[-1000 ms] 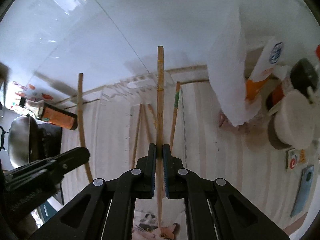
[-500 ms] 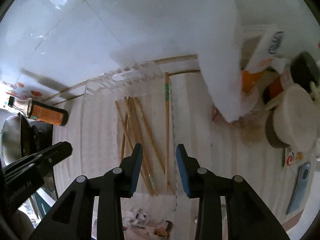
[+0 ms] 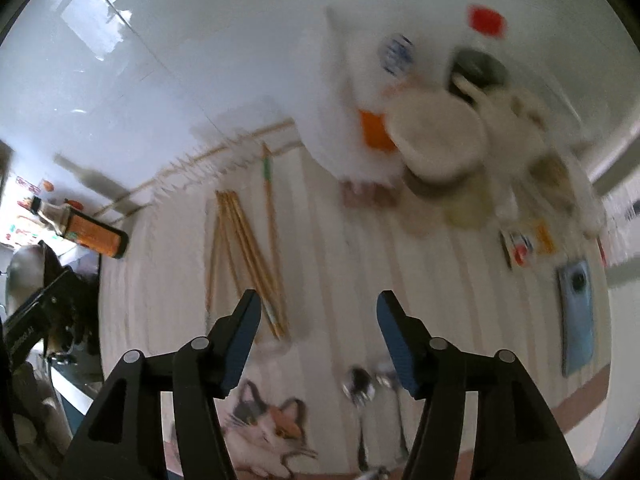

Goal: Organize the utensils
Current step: 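Grasp a metal spoon by its bowl with the left tool while the right tool grasps another spoon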

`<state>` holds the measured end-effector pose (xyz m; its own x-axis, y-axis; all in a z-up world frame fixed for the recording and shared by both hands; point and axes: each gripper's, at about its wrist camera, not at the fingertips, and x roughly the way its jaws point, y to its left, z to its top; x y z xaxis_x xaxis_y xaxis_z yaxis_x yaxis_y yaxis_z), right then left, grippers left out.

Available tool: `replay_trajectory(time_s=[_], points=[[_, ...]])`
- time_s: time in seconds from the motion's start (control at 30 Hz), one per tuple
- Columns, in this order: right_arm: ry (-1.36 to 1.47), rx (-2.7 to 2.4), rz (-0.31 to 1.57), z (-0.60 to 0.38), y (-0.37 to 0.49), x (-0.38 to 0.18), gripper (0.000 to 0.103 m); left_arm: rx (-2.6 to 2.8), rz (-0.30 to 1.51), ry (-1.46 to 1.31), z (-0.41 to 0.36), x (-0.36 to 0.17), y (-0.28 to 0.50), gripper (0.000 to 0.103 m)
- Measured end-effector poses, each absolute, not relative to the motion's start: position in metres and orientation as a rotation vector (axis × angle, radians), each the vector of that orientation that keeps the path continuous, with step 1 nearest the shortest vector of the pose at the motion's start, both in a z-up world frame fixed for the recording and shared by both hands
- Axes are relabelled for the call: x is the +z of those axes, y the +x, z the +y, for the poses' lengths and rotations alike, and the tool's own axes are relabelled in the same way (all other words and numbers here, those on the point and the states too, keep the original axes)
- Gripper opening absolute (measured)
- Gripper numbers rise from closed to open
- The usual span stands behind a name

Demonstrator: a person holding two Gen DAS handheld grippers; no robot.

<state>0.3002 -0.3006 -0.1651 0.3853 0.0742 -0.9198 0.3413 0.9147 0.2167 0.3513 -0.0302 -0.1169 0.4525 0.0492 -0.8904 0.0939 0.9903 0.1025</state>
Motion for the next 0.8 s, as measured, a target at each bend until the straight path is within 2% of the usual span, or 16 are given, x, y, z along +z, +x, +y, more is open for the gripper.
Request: replay_trajectory(time_s=[0.2,0.4,0.47,0.8], points=[[0.494,-0.223,1.287,-0.313,0.243,-0.226,0.062,-0.01,1.254,0.192,0.0,-0.176,0.305,0.103],[0.473,-0.205,1.409,-0.3,0.213,-0.271,0.061,-0.014,1.499,0.207,0.02,-0.247,0.251,0.102],[0.448,-0.197,1.436,-0.293,0.21,-0.281,0.06,-0.039,1.57,0.22,0.019,-0.267,0.236,0.098],[0.388,-0.162,1.511,-0.265,0.199,-0.308,0.058,-0.149,1.709,0.271,0.004,-0.303,0.203,0.096]])
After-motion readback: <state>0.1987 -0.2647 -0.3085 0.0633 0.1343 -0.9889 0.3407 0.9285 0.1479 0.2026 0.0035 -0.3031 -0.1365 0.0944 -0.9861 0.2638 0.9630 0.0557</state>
